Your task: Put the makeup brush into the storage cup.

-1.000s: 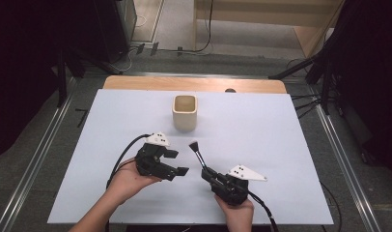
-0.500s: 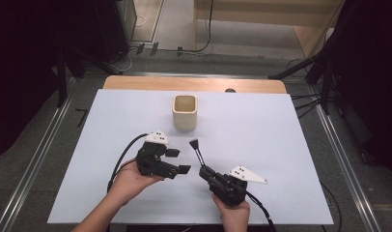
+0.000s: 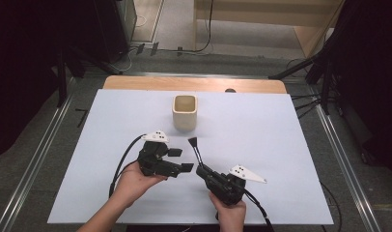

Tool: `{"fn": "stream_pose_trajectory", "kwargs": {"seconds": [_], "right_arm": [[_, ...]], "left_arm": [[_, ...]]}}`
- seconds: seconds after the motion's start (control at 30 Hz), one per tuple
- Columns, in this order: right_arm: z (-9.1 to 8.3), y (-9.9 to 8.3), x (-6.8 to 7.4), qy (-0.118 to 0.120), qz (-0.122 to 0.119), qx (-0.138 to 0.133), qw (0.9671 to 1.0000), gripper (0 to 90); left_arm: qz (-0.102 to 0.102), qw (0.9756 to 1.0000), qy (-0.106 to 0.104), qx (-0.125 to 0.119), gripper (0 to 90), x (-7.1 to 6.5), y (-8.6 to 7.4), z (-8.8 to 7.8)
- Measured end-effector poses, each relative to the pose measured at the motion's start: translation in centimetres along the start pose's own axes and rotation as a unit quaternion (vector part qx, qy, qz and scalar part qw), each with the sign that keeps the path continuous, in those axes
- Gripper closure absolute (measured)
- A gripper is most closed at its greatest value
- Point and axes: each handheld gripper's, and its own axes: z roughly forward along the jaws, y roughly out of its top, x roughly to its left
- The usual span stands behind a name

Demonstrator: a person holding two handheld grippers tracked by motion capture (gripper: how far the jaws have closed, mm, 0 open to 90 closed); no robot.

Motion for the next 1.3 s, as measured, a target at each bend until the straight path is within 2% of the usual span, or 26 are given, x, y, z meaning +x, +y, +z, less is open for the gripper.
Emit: {"fn": "stream_pose_trajectory", "kwargs": {"seconds": [0.17, 0.2, 0.5, 0.53, 0.77, 0.8, 0.83, 0.93, 1.3], "right_arm": [[0.1, 0.0, 0.0, 0.007, 0.011, -0.005, 0.9999, 79.4], [0.1, 0.1, -0.1, 0.016, 0.023, -0.007, 0.9996, 79.4], [0.3, -0.1, 0.1, 0.024, 0.022, -0.019, 0.9993, 79.4], [0.3, -0.1, 0.1, 0.026, 0.023, -0.020, 0.9992, 79.3], [0.3, -0.1, 0.3, 0.026, 0.024, -0.024, 0.9991, 79.4], [0.4, -0.1, 0.3, 0.025, 0.024, -0.024, 0.9991, 79.3], [0.4, -0.1, 0.3, 0.025, 0.024, -0.024, 0.9991, 79.3], [0.4, -0.1, 0.4, 0.027, 0.023, -0.027, 0.9990, 79.3], [0.7, -0.1, 0.6, 0.021, 0.019, -0.021, 0.9994, 79.4]], "left_arm": [[-0.004, 0.9999, -0.003, -0.011, 26.4, 0.0, 0.1, 0.1], [-0.011, 0.9998, -0.008, -0.016, 26.3, 0.1, 0.1, 0.1], [-0.042, 0.9983, -0.020, -0.034, 26.9, 0.3, 0.0, 0.3], [-0.055, 0.9974, -0.025, -0.040, 27.6, 0.3, 0.1, 0.3], [-0.080, 0.9950, -0.036, -0.048, 32.9, 0.4, 0.1, 0.4], [-0.092, 0.9937, -0.039, -0.051, 33.9, 0.5, 0.1, 0.4], [-0.092, 0.9937, -0.039, -0.051, 34.8, 0.5, 0.1, 0.4], [-0.113, 0.9913, -0.042, -0.053, 36.3, 0.7, 0.2, 0.5], [-0.133, 0.9887, -0.041, -0.056, 37.5, 1.0, 0.4, 1.2]]}}
